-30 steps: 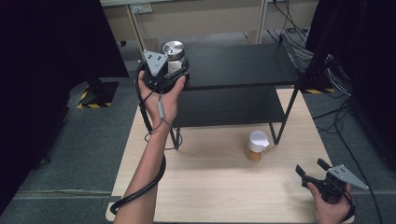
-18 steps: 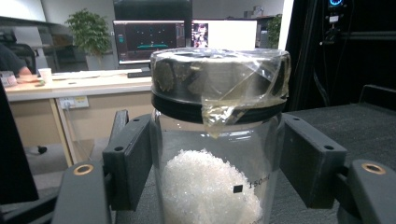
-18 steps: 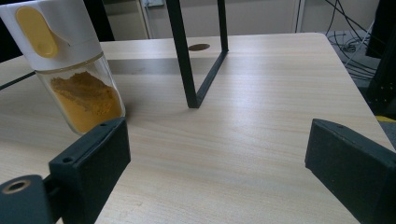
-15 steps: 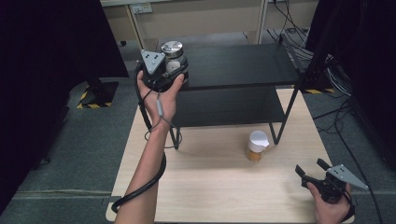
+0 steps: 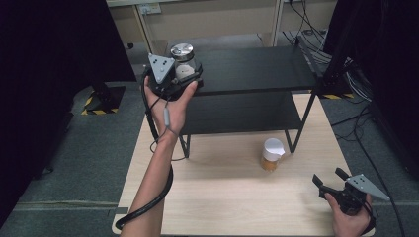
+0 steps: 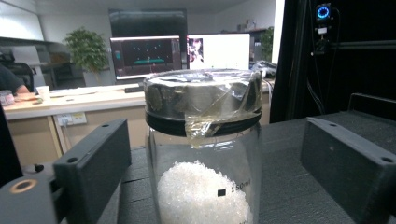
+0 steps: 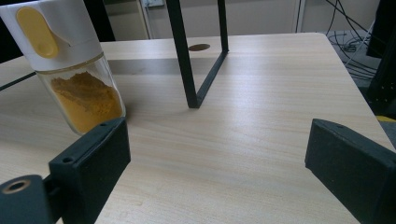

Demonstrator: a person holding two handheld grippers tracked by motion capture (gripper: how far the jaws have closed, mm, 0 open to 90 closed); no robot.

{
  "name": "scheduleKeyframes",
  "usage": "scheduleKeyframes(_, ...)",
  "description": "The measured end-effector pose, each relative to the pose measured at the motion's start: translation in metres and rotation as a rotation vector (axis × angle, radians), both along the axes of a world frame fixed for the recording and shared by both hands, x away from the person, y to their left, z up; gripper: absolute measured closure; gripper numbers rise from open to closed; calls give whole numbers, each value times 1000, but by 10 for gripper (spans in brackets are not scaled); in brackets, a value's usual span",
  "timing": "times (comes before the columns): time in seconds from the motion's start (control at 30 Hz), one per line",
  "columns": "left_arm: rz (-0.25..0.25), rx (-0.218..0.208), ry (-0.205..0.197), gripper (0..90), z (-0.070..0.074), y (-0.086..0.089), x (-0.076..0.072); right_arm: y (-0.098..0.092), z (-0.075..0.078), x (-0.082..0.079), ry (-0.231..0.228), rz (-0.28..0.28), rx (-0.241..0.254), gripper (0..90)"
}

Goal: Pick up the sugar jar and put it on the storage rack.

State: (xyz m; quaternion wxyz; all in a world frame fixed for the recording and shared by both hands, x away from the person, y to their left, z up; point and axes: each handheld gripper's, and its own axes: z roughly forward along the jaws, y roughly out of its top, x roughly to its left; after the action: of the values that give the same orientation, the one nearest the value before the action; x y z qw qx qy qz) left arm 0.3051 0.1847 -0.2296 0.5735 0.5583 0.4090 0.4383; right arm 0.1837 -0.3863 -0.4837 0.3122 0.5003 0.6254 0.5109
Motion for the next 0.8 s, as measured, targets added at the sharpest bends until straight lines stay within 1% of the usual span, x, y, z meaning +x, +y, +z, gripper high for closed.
scheduleKeyframes(0.07, 3, -4, -18, 71, -3, 0, -4, 0, 0, 0, 0, 0, 0, 69)
scheduleKeyframes(0.23, 3, 7, -55, 68, -11, 0, -17, 0, 0, 0, 2, 0, -2, 69)
scheduleKeyframes(0.33, 14, 18, -66, 62, -15, 0, -23, 1, 0, 0, 0, 0, -4, 69)
scheduleKeyframes(0.6, 7, 26, -79, 54, -29, 3, -35, 1, 0, 0, 0, 0, -6, 69)
scheduleKeyframes(0.73, 1, 23, -85, 49, -37, 4, -41, 1, 0, 0, 0, 0, -5, 69)
scheduleKeyframes(0.8, -2, 24, -86, 49, -38, 4, -42, 1, 0, 0, 0, 0, -6, 69)
